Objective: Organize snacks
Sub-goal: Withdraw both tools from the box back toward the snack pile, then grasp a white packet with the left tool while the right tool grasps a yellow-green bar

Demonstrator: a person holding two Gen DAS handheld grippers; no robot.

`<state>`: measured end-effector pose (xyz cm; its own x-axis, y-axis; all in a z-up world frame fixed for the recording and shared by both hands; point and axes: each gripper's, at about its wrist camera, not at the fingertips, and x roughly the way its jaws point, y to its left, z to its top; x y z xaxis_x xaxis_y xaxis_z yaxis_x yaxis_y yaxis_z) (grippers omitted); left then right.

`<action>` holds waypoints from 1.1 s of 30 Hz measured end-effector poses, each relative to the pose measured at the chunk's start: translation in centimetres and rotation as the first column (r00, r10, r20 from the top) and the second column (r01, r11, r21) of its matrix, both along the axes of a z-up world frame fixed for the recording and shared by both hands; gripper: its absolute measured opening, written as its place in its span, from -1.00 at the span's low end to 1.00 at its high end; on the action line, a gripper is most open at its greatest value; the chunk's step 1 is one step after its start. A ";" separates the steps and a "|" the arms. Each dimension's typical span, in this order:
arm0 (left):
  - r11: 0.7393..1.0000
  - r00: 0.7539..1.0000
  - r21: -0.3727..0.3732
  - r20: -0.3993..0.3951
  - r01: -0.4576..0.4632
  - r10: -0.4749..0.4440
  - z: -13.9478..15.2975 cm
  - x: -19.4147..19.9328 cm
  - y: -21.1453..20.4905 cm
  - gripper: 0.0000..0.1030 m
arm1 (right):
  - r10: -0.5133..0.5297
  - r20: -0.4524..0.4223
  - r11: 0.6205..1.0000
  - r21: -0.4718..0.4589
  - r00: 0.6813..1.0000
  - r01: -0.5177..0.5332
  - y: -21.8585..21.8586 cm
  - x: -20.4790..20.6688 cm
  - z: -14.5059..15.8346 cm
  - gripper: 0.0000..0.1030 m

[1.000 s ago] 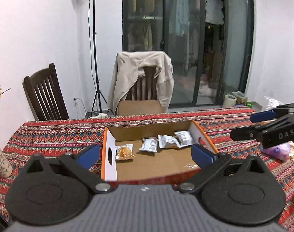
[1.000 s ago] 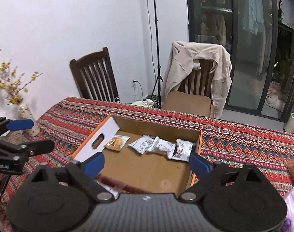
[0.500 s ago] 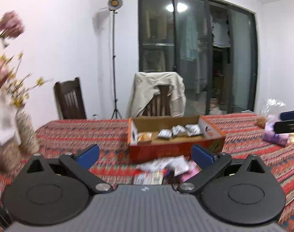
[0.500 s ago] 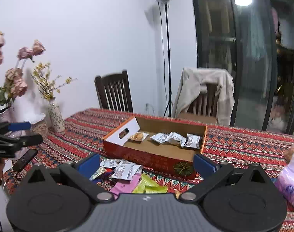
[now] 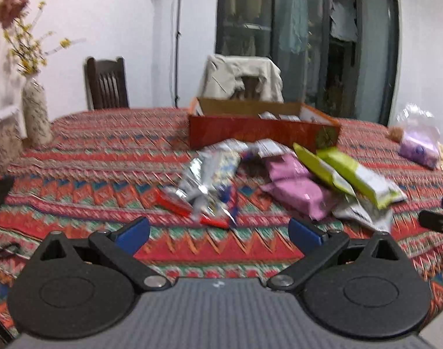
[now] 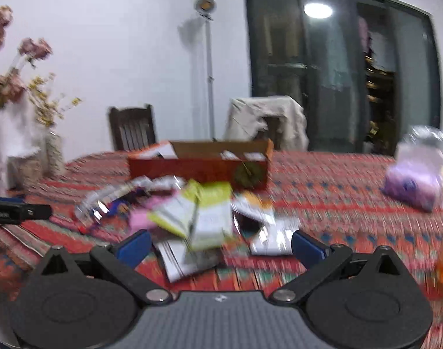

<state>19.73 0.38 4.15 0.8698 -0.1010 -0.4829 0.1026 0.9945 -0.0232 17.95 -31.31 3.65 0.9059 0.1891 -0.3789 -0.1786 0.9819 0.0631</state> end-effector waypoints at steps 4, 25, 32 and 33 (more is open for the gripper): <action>0.999 1.000 0.018 -0.015 0.027 -0.027 -0.9 0.5 -1.0 1.00 | 0.018 -0.047 0.999 0.048 0.999 -0.016 -0.2 -0.1 -1.6 1.00; 0.995 0.996 0.051 -0.022 0.089 -0.088 -0.6 5.5 -3.1 1.00 | 0.012 -0.046 0.994 0.113 0.999 -0.007 -1.2 3.7 -0.4 0.96; 0.993 0.994 0.042 -0.013 0.111 -0.110 -0.1 8.9 -3.3 1.00 | 0.046 -0.062 0.996 0.075 0.997 -0.041 0.4 7.1 0.4 0.81; 0.992 0.993 0.040 -0.014 0.118 -0.118 0.0 9.4 -3.4 1.00 | 0.050 -0.066 0.997 0.066 0.997 -0.045 0.7 7.6 0.4 0.80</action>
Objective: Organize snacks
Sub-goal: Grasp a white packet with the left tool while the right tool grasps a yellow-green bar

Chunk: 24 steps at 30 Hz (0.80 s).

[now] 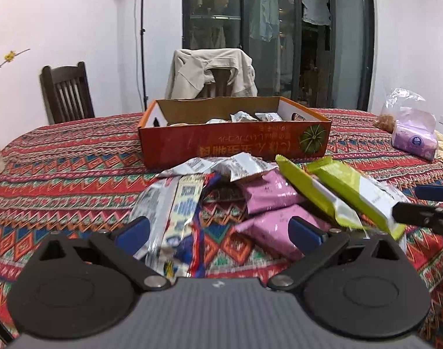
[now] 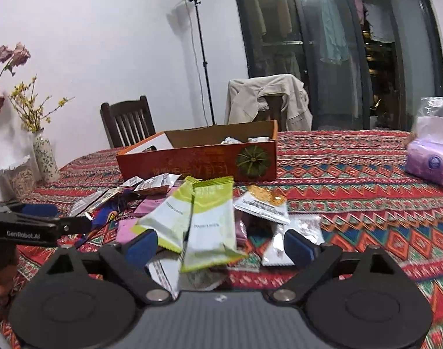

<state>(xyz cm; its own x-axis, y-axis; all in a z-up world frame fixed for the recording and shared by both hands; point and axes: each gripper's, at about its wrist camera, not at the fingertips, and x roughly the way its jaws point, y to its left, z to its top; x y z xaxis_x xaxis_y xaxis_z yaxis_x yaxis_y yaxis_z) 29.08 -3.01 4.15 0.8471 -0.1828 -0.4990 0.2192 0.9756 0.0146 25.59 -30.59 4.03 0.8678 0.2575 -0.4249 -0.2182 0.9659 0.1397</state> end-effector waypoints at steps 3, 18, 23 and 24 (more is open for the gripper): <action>0.999 1.000 -0.023 0.003 0.031 -0.031 0.7 1.7 -0.3 1.00 | 0.021 -0.013 1.000 -0.024 1.000 -0.021 1.0 1.8 0.1 0.69; 0.993 0.967 -0.110 -0.244 0.051 -0.077 0.1 14.2 -4.0 0.65 | 0.025 -0.124 0.995 -0.095 0.992 -0.037 2.6 8.3 -0.8 0.05; 0.991 0.959 -0.136 -0.281 -0.008 -0.031 -0.9 15.5 -3.7 -0.04 | 0.016 -0.128 0.995 -0.097 0.992 -0.028 2.1 8.2 -0.6 -0.23; 0.991 0.963 -0.132 -0.269 -0.013 -0.023 -1.0 15.4 -3.6 -0.06 | 0.020 -0.129 0.996 -0.088 0.992 -0.031 1.9 8.1 -0.4 -0.25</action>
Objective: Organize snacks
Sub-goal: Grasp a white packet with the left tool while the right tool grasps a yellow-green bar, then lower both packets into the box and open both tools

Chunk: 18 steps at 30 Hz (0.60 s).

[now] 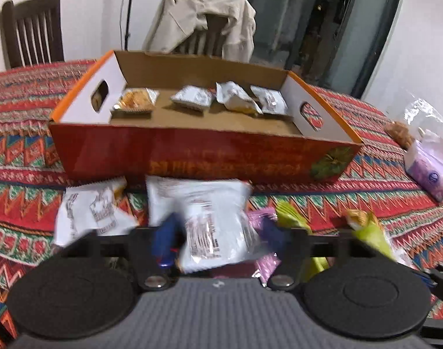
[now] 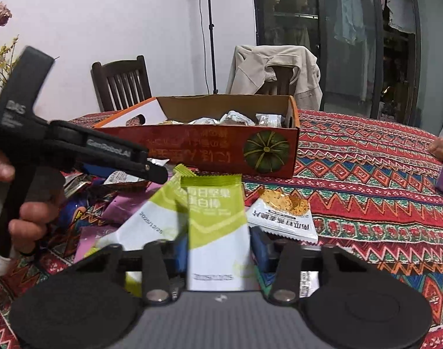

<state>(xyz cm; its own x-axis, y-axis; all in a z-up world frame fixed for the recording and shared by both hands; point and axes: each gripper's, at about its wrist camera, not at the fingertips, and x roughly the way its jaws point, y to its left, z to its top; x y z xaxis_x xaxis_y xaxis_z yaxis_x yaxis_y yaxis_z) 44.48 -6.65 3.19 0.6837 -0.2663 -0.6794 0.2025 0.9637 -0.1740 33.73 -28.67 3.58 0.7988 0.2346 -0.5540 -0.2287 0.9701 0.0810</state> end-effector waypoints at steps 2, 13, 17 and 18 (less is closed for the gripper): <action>1.000 1.000 -0.029 0.014 0.001 -0.001 0.3 -0.2 0.5 -0.18 | 0.007 -0.001 1.000 0.019 1.000 -0.007 -0.4 -0.5 0.4 -0.25; 0.999 0.987 -0.044 0.157 0.030 -0.023 3.8 -5.3 1.2 -0.19 | -0.017 0.068 0.998 0.064 0.998 0.012 -1.9 -2.7 2.9 -0.26; 0.998 0.984 -0.052 0.178 0.031 -0.021 4.9 -5.3 1.8 -0.19 | -0.019 0.078 0.998 0.068 0.997 0.014 -2.0 -1.9 3.2 -0.26; 0.998 0.982 -0.055 0.185 0.036 -0.025 5.3 -5.0 2.2 -0.19 | -0.014 0.083 0.998 0.070 0.996 0.008 -2.0 -1.7 3.5 -0.26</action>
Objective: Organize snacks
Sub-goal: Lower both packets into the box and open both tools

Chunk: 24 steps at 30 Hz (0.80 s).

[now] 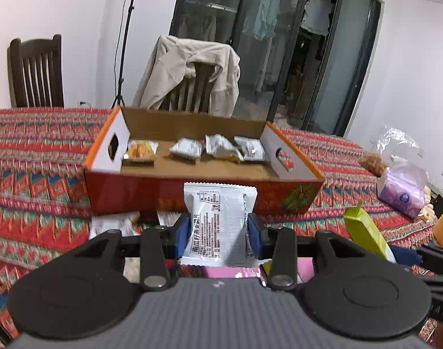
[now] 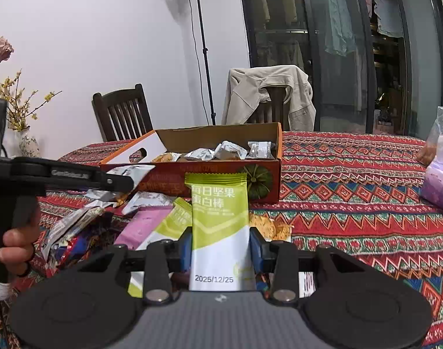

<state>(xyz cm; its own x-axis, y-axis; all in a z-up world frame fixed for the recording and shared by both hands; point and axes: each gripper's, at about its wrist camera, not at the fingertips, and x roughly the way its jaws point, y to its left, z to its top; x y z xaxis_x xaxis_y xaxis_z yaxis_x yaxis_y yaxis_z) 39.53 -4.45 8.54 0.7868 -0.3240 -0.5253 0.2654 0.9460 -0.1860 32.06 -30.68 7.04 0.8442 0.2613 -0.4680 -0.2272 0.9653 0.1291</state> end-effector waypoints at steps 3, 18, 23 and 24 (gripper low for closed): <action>1.000 1.000 -0.019 0.017 0.002 -0.002 1.8 2.3 1.3 -0.19 | 0.029 0.036 0.999 0.018 0.999 -0.030 -0.4 1.5 1.8 -0.26; 0.982 0.987 0.130 -0.064 -0.137 0.146 1.0 17.7 3.3 -0.19 | -0.008 -0.050 0.998 -0.067 0.999 0.004 1.3 22.6 4.0 -0.26; 0.981 0.987 0.169 -0.105 -0.099 0.118 -1.5 18.3 2.1 -0.18 | -0.043 -0.099 0.981 -0.193 0.994 0.023 3.6 26.5 1.3 -0.26; 0.980 0.987 0.174 -0.112 -0.097 0.117 -1.9 18.2 2.0 -0.18 | -0.052 -0.105 0.976 -0.217 0.993 0.028 3.9 27.0 0.8 -0.26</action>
<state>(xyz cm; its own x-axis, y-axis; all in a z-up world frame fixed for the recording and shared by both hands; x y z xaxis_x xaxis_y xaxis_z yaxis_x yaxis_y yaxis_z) 57.73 -2.41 6.60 0.7395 -0.1408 -0.6583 0.1462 0.9881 -0.0472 59.03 -26.77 7.82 0.7927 0.1119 -0.5993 -0.1840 0.9811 -0.0603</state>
